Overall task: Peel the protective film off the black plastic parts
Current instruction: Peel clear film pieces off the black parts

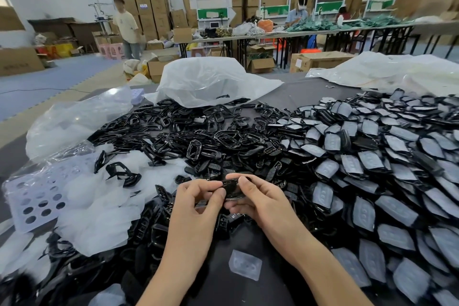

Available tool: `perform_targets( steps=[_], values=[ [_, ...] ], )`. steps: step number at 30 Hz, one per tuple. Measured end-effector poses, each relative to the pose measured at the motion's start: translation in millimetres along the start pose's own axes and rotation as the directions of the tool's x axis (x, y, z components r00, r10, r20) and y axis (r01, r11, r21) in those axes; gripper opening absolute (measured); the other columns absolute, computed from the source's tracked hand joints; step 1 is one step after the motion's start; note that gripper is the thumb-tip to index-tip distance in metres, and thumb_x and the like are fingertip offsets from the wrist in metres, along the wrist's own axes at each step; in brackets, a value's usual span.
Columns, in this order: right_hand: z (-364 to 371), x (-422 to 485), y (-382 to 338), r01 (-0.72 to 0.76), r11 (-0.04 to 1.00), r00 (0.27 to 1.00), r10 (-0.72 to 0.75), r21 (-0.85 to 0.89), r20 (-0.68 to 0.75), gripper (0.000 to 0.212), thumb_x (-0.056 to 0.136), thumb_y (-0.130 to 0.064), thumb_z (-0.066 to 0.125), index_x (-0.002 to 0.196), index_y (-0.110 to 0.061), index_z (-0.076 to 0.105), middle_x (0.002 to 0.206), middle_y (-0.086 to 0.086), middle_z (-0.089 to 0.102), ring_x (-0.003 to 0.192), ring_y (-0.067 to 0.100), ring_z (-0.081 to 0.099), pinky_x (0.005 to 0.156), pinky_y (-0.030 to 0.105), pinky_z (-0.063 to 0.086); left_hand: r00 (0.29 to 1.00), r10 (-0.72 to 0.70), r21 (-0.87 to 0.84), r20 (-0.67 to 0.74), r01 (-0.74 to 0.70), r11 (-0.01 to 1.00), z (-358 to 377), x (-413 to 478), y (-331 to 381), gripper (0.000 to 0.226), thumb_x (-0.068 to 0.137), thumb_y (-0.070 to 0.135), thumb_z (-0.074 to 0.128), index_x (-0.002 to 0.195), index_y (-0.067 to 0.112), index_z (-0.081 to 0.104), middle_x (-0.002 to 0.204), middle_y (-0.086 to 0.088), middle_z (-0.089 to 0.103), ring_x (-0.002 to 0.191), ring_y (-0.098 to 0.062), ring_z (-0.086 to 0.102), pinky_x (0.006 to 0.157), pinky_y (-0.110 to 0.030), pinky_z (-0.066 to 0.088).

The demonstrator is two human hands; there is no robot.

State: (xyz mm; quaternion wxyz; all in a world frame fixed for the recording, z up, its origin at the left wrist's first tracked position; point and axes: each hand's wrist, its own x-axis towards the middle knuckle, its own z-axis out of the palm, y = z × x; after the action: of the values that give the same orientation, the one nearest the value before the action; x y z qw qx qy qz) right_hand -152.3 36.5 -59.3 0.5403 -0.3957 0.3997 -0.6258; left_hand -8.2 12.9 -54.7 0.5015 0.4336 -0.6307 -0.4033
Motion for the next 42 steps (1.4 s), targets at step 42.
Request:
perform_targets(
  steps=[42],
  values=[
    [-25.0, 8.6, 6.1, 0.166, 0.945, 0.897, -0.264, -0.282, -0.355, 0.024, 0.099, -0.019, 0.063, 0.096, -0.039, 0.076, 0.084, -0.007, 0.077, 0.077, 0.016, 0.076, 0.065, 0.019, 0.057, 0.905, 0.143, 0.601, 0.402, -0.378, 0.705, -16.3, 1.1, -1.7, 0.021, 0.097, 0.048, 0.050, 0.111, 0.038, 0.063, 0.103, 0.025, 0.061, 0.100, 0.007, 0.053, 0.088, -0.021, 0.045]
  ],
)
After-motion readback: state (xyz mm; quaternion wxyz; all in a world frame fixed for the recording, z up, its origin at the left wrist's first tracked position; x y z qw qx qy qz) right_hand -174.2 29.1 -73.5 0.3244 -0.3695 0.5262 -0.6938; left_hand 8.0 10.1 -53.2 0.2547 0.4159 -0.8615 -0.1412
